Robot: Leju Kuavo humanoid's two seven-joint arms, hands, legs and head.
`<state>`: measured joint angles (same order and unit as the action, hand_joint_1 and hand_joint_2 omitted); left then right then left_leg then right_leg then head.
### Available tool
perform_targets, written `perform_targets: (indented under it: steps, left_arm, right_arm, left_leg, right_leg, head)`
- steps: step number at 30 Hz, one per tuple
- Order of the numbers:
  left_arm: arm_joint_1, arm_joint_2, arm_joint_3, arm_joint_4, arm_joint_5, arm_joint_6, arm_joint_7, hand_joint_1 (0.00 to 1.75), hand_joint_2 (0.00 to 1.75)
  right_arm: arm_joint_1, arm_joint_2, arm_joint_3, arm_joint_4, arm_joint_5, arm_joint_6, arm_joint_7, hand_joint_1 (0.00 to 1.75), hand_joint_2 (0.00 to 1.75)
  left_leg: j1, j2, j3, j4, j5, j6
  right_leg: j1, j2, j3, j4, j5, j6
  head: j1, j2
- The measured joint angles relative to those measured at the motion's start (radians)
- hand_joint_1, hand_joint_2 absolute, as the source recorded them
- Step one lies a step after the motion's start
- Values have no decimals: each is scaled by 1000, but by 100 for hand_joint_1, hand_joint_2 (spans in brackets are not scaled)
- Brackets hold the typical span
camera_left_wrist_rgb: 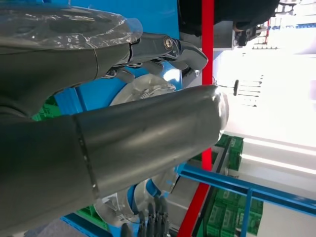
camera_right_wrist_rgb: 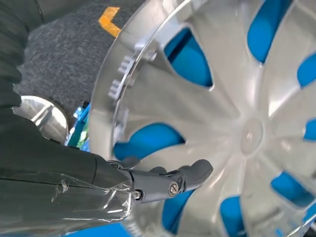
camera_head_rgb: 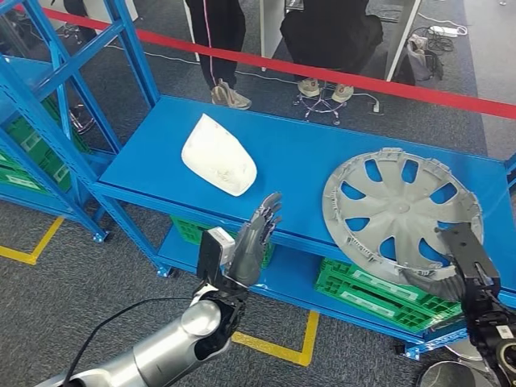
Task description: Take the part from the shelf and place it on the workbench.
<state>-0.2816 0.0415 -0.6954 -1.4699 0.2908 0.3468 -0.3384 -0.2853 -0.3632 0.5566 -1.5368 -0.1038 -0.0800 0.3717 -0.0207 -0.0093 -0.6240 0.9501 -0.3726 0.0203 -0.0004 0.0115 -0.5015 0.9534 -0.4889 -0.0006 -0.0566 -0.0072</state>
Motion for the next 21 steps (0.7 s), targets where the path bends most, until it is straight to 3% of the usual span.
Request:
perform_targets:
  steps: [12,21]
  left_arm:
    - [2,10,0,-12,-3,12,-9,0,0]
    - [2,11,0,-14,-2,2,-14,0,0]
  right_arm:
    - [-157,0,134,22,77,129,-58,0,175]
    - [-213,0,219,32,105,202,-63,0,175]
  left_leg:
    - [0,-1,0,0,0,0]
    - [0,-1,0,0,0,0]
  right_leg:
    - [0,-1,1,0,0,0]
    - [0,-1,1,0,0,0]
  head:
    - [0,0]
    - [0,0]
